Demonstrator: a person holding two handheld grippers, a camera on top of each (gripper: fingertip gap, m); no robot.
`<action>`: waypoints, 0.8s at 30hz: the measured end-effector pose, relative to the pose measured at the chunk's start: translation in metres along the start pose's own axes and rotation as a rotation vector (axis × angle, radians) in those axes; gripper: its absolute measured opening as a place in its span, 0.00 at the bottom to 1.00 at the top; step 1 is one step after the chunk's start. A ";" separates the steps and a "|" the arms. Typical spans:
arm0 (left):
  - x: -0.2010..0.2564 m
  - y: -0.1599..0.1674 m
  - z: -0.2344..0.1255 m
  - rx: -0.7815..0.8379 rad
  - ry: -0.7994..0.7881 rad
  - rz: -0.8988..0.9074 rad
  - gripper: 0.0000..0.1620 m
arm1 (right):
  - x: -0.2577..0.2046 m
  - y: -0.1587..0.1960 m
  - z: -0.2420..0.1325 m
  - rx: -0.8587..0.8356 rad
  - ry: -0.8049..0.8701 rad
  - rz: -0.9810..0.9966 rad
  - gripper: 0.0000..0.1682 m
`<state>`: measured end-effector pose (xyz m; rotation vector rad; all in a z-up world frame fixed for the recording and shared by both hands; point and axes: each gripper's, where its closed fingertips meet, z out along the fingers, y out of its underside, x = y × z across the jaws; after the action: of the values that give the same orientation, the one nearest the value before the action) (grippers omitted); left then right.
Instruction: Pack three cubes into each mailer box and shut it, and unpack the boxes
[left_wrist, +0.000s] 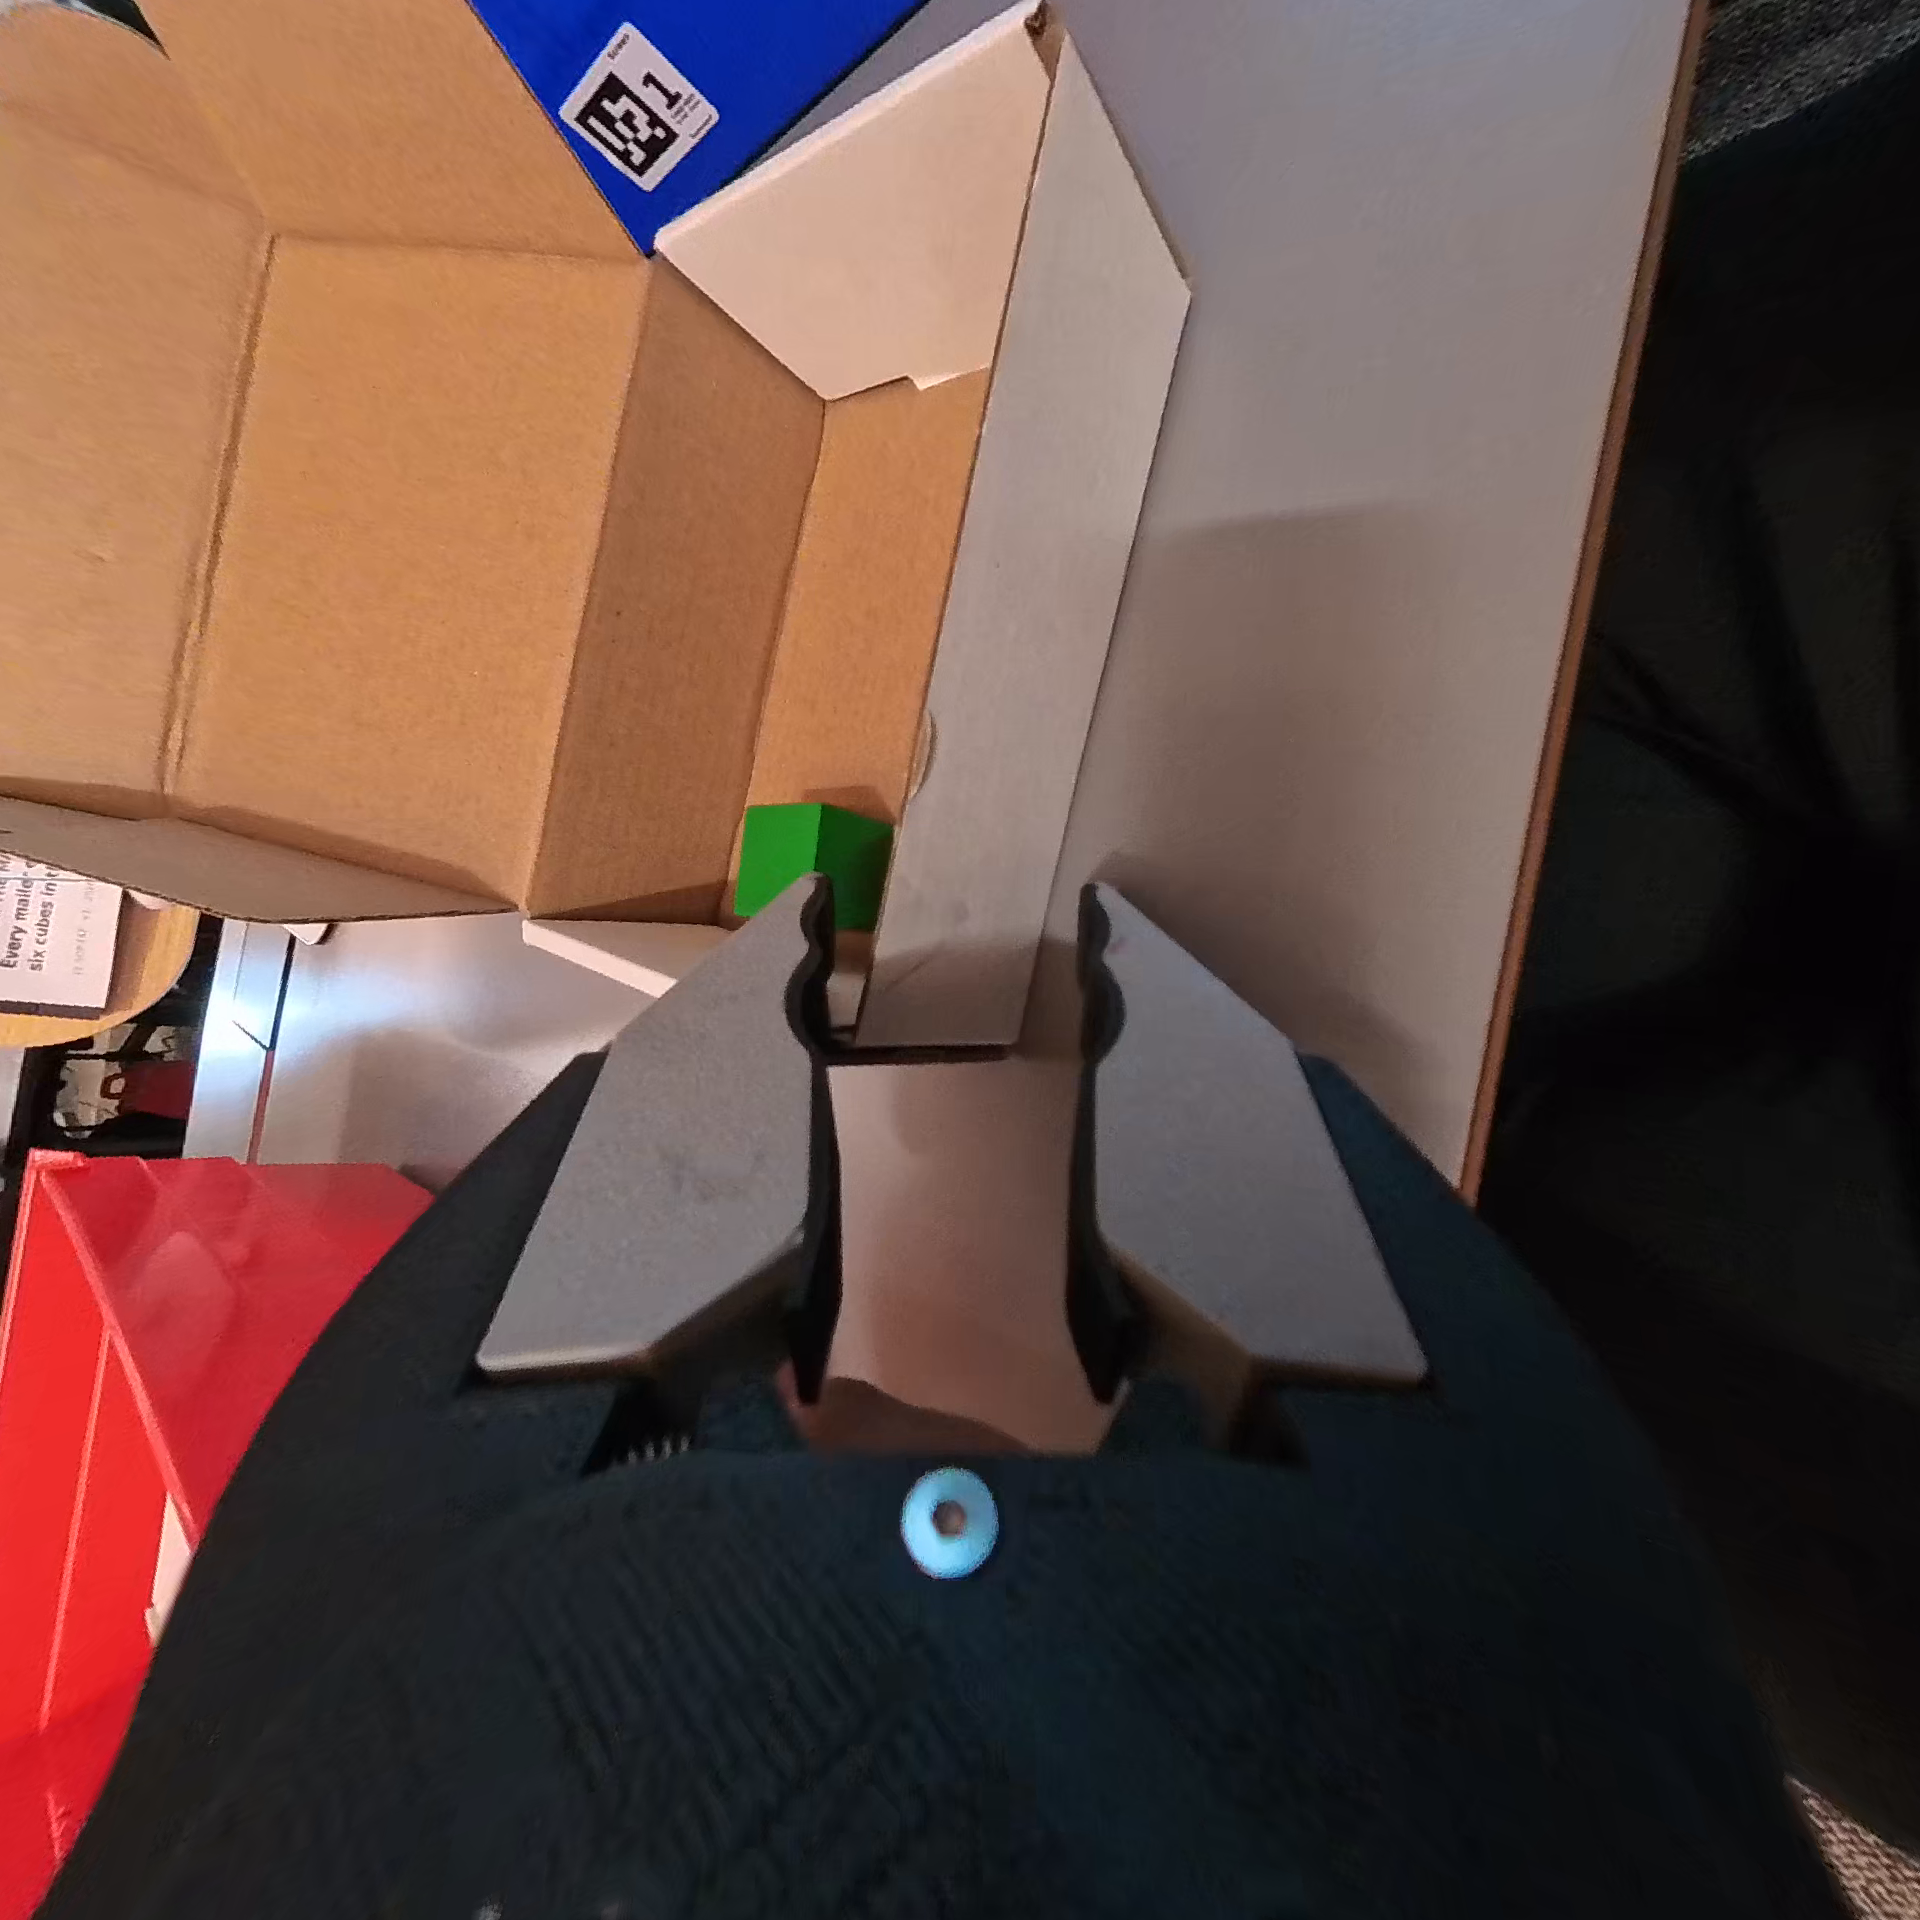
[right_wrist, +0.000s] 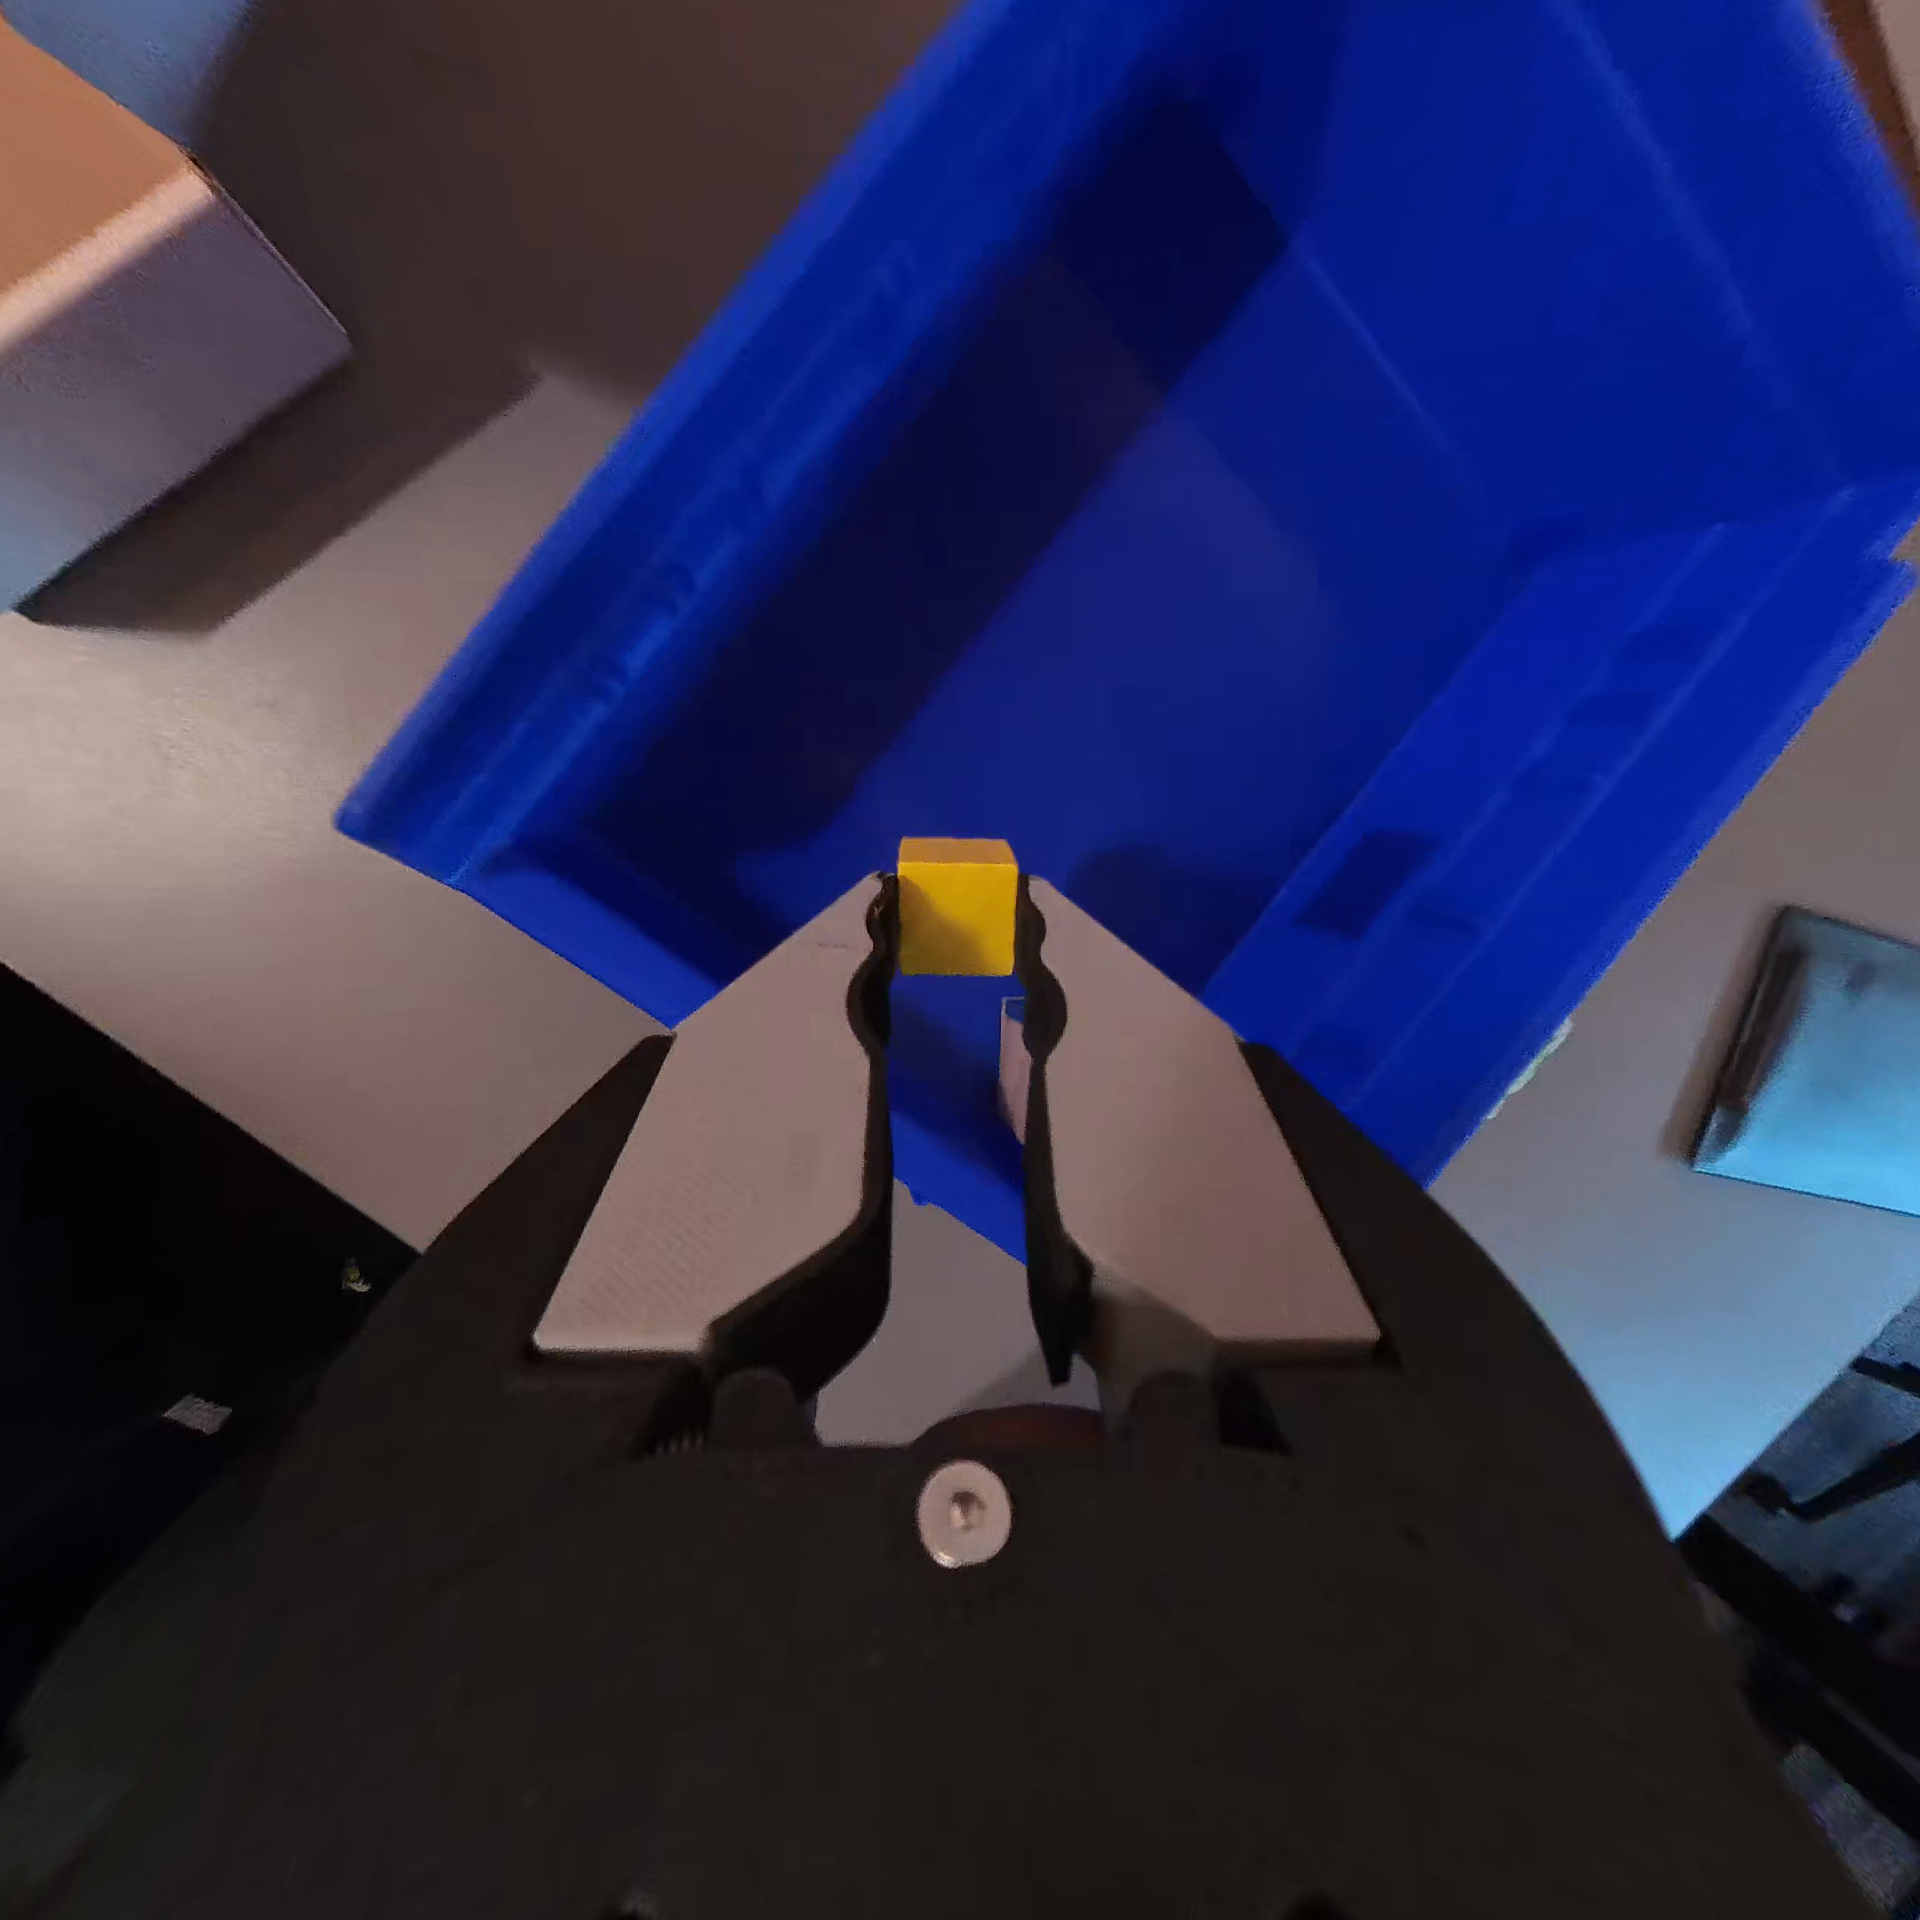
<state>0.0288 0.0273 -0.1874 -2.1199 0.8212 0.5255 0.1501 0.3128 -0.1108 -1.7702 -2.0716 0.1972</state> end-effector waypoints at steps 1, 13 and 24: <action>0.000 0.000 0.000 0.001 0.001 -0.003 0.27 | 0.001 0.005 0.004 -0.007 -0.007 0.009 0.12; 0.000 -0.001 -0.001 0.016 0.008 -0.017 0.27 | -0.010 0.037 0.046 -0.128 -0.059 0.021 0.12; 0.000 0.000 -0.001 0.017 0.010 -0.018 0.27 | -0.020 -0.022 0.007 0.013 0.002 -0.033 0.16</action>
<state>0.0287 0.0269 -0.1867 -2.1144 0.8090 0.4975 0.1297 0.2904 -0.1135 -1.7272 -2.0919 0.1991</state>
